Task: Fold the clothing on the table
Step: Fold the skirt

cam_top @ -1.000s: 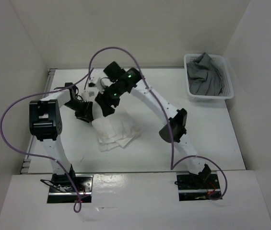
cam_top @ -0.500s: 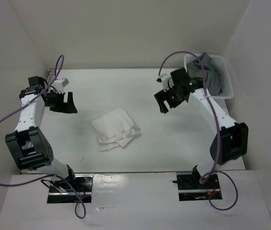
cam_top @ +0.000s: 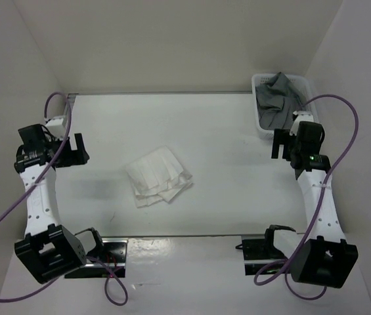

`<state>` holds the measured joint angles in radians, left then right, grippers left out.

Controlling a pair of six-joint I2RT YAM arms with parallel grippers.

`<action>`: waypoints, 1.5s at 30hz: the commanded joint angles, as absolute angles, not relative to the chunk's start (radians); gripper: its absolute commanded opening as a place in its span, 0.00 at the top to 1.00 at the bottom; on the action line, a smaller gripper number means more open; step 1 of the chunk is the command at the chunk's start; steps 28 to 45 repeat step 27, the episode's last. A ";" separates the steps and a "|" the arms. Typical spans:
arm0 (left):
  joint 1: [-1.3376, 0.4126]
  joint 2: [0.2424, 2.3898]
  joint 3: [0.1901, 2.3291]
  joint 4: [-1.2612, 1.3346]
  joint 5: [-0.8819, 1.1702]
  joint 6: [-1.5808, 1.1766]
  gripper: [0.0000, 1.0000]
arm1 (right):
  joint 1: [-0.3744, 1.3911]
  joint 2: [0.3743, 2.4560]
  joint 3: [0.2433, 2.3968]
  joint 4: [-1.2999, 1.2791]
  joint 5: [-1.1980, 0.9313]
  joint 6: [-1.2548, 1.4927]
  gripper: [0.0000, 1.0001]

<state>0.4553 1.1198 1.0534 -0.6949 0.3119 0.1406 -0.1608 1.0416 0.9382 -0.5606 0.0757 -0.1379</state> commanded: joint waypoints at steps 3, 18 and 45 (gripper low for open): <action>0.535 1.207 1.040 -0.635 0.328 0.106 0.00 | -0.286 1.015 0.913 -0.454 0.160 -0.115 0.01; 0.548 1.289 1.031 -0.617 0.390 0.135 0.00 | -0.299 1.040 0.900 -0.454 0.160 -0.127 0.01; 0.548 1.298 1.031 -0.617 0.399 0.135 0.00 | -0.299 1.040 0.910 -0.454 0.141 -0.127 0.01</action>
